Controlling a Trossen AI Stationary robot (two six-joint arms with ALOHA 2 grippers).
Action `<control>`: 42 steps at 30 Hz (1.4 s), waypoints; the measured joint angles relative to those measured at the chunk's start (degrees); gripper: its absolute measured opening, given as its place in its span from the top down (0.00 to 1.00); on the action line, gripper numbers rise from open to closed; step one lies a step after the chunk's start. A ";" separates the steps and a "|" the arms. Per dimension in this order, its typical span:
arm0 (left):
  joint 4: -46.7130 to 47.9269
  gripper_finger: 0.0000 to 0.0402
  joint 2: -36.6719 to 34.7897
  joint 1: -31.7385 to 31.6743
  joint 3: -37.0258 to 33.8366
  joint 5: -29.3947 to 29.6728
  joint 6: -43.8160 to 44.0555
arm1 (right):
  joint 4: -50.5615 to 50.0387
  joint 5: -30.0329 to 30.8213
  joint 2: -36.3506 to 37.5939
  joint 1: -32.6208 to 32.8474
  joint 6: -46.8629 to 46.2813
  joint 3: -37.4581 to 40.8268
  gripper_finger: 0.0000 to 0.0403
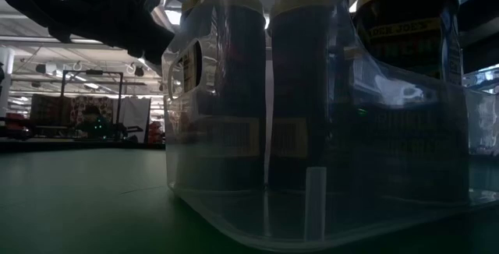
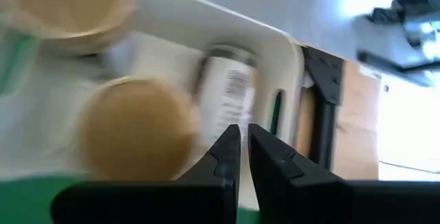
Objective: Sort spices by type
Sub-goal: Return to Home Position
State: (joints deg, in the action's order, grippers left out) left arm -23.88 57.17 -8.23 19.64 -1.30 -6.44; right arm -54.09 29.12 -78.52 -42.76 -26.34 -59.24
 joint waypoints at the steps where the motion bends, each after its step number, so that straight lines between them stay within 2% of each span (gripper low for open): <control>1: -0.19 0.22 -0.02 0.00 0.00 0.00 0.00 | 0.01 -0.01 0.63 1.42 0.04 0.00 0.92; 9: -2.24 0.22 -0.02 0.46 0.00 0.00 5.97 | 5.00 1.27 4.96 12.23 5.63 -0.02 0.92; 13: -2.20 0.24 -1.02 -0.13 0.00 0.00 5.69 | 7.71 -3.28 5.09 15.80 10.76 -0.02 0.92; 17: 2.13 0.35 -5.84 -1.82 -0.02 0.02 4.76 | 9.59 -9.85 5.09 17.91 12.73 -0.02 0.92; 22: 9.33 0.54 -12.39 -4.69 0.00 0.02 2.39 | 14.11 -18.68 5.09 21.06 16.28 -0.02 0.92; 25: 9.63 0.66 -15.46 -5.62 -1.74 0.01 1.08 | 18.79 -23.18 5.09 22.80 18.19 0.48 0.92; 30: 8.35 0.82 -20.64 -6.25 -5.89 0.00 0.83 | 30.42 -31.10 7.66 23.30 20.72 7.12 0.92; 34: 8.22 0.91 -24.15 -6.08 -7.84 -1.12 2.06 | 36.34 -34.60 12.67 23.30 20.68 13.61 0.92; 39: 8.37 0.97 -26.12 -6.08 -8.02 -3.71 4.46 | 44.11 -36.02 22.37 24.57 16.31 23.53 0.92; 42: 8.18 0.99 -26.61 -6.08 -8.02 -5.70 5.34 | 46.97 -32.75 29.52 26.68 14.35 28.90 0.92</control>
State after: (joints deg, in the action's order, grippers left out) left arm -15.70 30.56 -14.31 11.62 -7.01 -1.10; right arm -7.12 -3.63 -49.00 -16.09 -11.98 -30.34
